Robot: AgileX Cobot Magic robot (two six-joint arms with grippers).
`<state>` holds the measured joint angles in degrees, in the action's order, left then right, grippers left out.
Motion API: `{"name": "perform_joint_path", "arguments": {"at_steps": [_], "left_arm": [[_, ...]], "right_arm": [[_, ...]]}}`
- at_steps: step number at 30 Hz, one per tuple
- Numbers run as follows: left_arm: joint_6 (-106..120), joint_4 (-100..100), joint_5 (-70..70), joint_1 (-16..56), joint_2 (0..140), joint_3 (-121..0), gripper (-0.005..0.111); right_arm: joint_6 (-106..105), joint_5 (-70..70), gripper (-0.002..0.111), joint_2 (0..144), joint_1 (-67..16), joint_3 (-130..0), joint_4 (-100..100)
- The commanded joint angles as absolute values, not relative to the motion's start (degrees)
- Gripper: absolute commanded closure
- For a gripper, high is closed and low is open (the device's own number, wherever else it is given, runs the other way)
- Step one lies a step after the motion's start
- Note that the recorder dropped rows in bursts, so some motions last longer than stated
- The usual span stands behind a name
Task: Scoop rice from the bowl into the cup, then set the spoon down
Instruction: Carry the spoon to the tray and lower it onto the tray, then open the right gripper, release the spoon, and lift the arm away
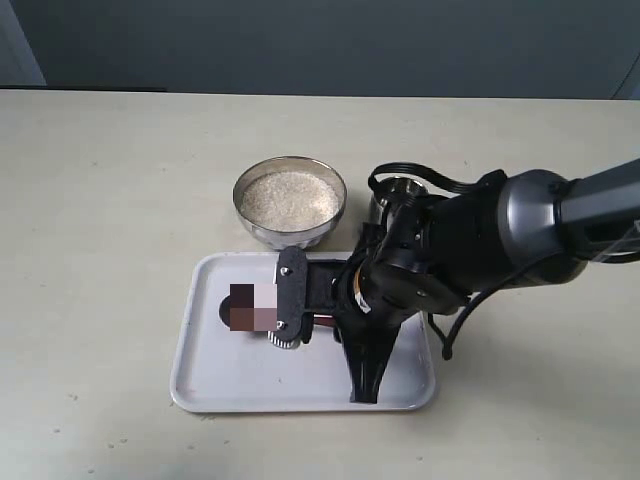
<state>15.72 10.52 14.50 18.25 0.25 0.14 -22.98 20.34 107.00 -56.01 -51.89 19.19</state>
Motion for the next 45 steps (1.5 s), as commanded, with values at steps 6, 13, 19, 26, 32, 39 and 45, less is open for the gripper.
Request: {"name": "perform_joint_path", "arguments": {"at_steps": [6,13,19,26,32,39,45], "left_arm": [[15.6,10.5,13.8,18.5,0.0,0.0,0.106],[15.6,10.5,13.8,18.5,0.0,0.0,0.106],[15.6,10.5,13.8,18.5,0.0,0.0,0.106],[15.6,10.5,13.8,18.5,0.0,0.0,0.106],[15.6,10.5,13.8,18.5,0.0,0.0,0.106],[15.6,10.5,13.8,18.5,0.0,0.0,0.106],[15.6,10.5,13.8,18.5,0.0,0.0,0.106]], "right_arm": [[-22.1,20.2,0.109,107.3,-56.1,-51.8,17.2],[-22.1,20.5,0.109,107.3,-56.1,-51.8,17.2],[-22.0,20.7,0.109,107.2,-56.1,-51.8,16.3],[-22.0,20.7,0.103,106.9,-56.1,-51.8,15.9],[-21.1,20.8,0.061,106.9,-56.1,-51.8,15.9],[-17.8,22.2,0.046,105.2,-56.1,-51.8,16.1],[-17.7,27.6,0.070,96.4,-56.1,-51.8,16.1]]}}
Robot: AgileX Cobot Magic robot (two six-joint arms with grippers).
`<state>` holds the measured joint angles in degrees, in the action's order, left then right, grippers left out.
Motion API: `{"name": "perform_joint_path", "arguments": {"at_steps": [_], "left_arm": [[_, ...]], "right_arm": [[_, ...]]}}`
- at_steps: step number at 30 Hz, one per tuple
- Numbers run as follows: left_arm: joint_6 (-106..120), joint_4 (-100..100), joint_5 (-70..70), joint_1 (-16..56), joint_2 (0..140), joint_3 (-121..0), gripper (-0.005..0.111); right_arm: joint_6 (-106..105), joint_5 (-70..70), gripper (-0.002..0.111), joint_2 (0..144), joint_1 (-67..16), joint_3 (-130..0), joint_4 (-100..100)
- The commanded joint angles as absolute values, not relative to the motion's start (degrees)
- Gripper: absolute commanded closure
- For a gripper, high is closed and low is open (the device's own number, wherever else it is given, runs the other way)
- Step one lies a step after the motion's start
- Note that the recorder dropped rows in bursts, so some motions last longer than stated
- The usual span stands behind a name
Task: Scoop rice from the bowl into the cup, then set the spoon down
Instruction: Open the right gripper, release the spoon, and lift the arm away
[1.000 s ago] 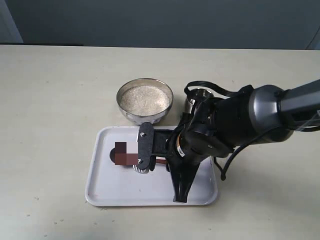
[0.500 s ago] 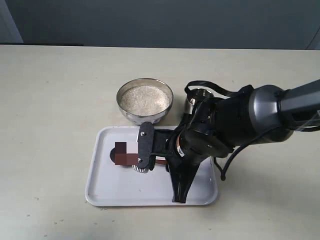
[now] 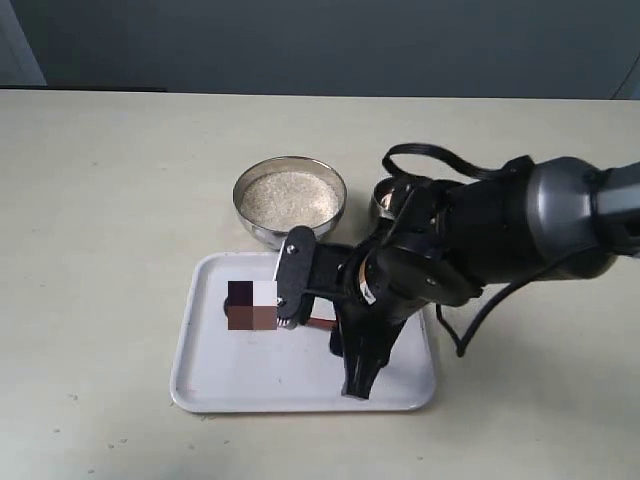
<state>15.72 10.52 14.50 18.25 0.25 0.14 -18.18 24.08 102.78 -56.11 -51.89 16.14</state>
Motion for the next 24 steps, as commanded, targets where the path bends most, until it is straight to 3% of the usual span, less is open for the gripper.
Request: {"name": "perform_joint_path", "arguments": {"at_steps": [1,4,12,21,24], "left_arm": [[15.6,10.5,13.8,18.5,0.0,0.0,0.106],[15.6,10.5,13.8,18.5,0.0,0.0,0.106],[15.6,10.5,13.8,18.5,0.0,0.0,0.106],[15.6,10.5,13.8,18.5,0.0,0.0,0.106],[15.6,10.5,13.8,18.5,0.0,0.0,0.106]], "right_arm": [[-17.7,29.1,0.080,94.6,-56.1,-51.8,16.5],[-16.8,35.0,0.108,87.7,-56.0,-51.8,19.3],[6.1,52.3,0.108,72.2,-56.0,-51.7,37.4],[7.6,51.7,0.108,54.7,-56.0,-51.7,36.2],[6.9,57.5,0.108,50.6,-56.0,-51.7,33.7]]}}
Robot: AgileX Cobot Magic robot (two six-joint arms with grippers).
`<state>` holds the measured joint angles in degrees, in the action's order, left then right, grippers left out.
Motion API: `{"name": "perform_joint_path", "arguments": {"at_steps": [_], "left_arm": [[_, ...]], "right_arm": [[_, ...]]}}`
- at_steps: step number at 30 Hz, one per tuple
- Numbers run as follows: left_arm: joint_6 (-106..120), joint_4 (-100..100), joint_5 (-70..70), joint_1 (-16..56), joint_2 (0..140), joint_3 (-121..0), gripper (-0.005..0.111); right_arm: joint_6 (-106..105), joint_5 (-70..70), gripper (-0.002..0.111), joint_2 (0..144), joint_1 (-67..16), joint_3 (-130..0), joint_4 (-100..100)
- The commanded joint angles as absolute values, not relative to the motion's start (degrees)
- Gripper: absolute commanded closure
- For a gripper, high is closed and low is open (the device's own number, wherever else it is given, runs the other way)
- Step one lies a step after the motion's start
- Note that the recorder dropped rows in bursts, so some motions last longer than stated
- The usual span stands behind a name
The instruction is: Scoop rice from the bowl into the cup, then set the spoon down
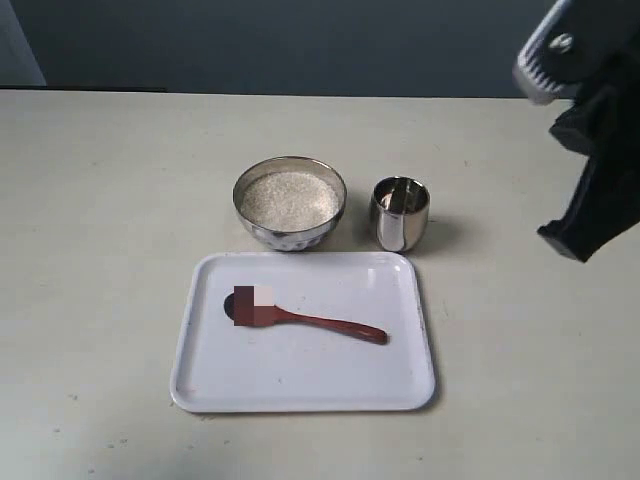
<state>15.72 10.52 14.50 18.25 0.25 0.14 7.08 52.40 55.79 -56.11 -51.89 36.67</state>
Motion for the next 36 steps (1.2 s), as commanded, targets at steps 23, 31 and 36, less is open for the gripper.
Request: {"name": "perform_joint_path", "arguments": {"at_steps": [23,31,36], "left_arm": [[15.6,10.5,13.8,18.5,0.0,0.0,0.106],[15.6,10.5,13.8,18.5,0.0,0.0,0.106],[15.6,10.5,13.8,18.5,0.0,0.0,0.106]], "right_arm": [[16.6,25.1,0.108,42.4,-37.2,-44.2,26.3],[16.6,0.6,0.108,30.7,-12.6,-23.6,11.1],[16.6,-12.5,0.108,20.5,-6.6,-9.2,11.1]]}}
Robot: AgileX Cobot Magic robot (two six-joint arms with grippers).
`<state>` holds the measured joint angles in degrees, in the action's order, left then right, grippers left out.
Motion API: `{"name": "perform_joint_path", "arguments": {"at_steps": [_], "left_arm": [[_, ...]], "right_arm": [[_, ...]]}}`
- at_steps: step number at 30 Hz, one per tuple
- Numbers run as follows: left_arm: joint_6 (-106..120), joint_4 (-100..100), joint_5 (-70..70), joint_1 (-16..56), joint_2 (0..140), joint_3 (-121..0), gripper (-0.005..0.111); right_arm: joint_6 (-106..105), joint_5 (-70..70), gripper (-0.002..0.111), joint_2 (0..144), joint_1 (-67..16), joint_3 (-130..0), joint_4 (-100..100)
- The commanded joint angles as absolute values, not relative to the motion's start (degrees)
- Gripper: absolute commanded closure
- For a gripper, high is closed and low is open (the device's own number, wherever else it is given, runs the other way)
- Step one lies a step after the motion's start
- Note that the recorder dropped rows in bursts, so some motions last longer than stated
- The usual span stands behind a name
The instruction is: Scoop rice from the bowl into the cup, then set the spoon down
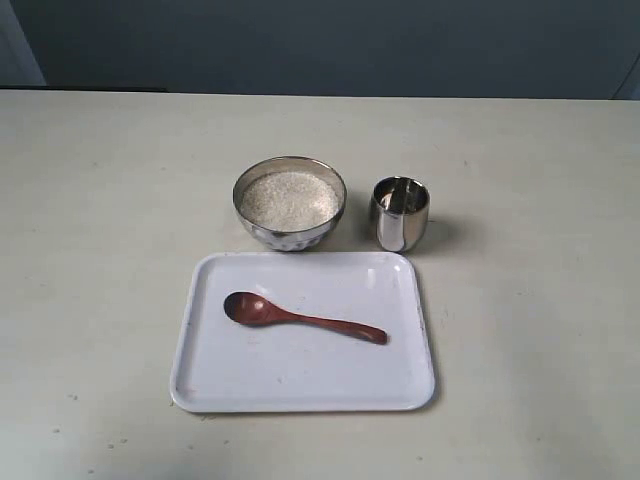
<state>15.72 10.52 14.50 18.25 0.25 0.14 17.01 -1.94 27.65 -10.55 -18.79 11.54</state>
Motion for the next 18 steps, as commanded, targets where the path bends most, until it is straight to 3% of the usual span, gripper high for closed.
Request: {"name": "perform_joint_path", "arguments": {"at_steps": [1,5,9,18], "left_arm": [[15.6,10.5,13.8,18.5,0.0,0.0,0.106],[15.6,10.5,13.8,18.5,0.0,0.0,0.106],[15.6,10.5,13.8,18.5,0.0,0.0,0.106],[15.6,10.5,13.8,18.5,0.0,0.0,0.106]], "right_arm": [[16.6,-14.5,0.108,18.5,-5.6,-7.0,11.1],[17.2,-16.4,0.108,8.7,-3.0,0.0,10.9],[19.7,-8.7,0.108,0.0,-1.2,0.0,11.0],[19.6,-0.7,0.108,0.0,-0.7,0.0,11.9]]}}
